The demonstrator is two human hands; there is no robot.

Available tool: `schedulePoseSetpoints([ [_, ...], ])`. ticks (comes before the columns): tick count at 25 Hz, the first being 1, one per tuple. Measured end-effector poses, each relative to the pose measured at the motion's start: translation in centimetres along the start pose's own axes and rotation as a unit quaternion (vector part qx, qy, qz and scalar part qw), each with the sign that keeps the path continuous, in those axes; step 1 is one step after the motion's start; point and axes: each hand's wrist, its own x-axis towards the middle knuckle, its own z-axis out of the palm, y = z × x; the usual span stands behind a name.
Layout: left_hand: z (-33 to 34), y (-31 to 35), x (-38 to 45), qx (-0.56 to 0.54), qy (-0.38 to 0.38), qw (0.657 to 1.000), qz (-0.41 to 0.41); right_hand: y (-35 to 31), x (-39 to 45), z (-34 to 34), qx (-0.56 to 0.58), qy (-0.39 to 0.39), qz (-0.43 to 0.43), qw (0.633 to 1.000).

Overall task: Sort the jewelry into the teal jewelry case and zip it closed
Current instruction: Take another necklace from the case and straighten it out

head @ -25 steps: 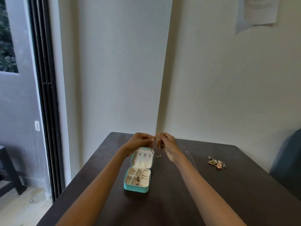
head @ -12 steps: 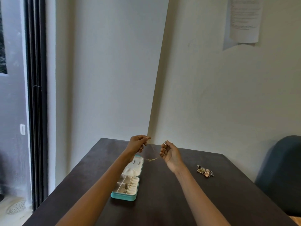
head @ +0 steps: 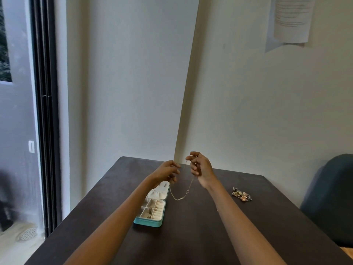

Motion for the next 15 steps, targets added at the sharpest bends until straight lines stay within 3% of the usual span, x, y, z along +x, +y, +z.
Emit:
schedulePoseSetpoints([
  [4, 0.8, 1.1, 0.6, 0.119, -0.033, 0.991, 0.041, -1.1, 0.2, -0.1, -0.052, -0.016, 0.001, 0.999],
  [8, 1.4, 2.9, 0.8, -0.038, 0.004, 0.994, 0.104, -2.2, 0.3, -0.4, -0.098, -0.034, -0.015, 0.995],
  [13, 2.3, 3.6, 1.5, -0.02, 0.109, 0.984, 0.141, -2.2, 0.1, -2.7, -0.126, -0.001, -0.022, 0.992],
  [15, 2.9, 3.7, 1.8, -0.037, 0.081, 0.989, 0.118, -2.0, -0.3, -3.6, -0.131, 0.001, -0.019, 0.991],
])
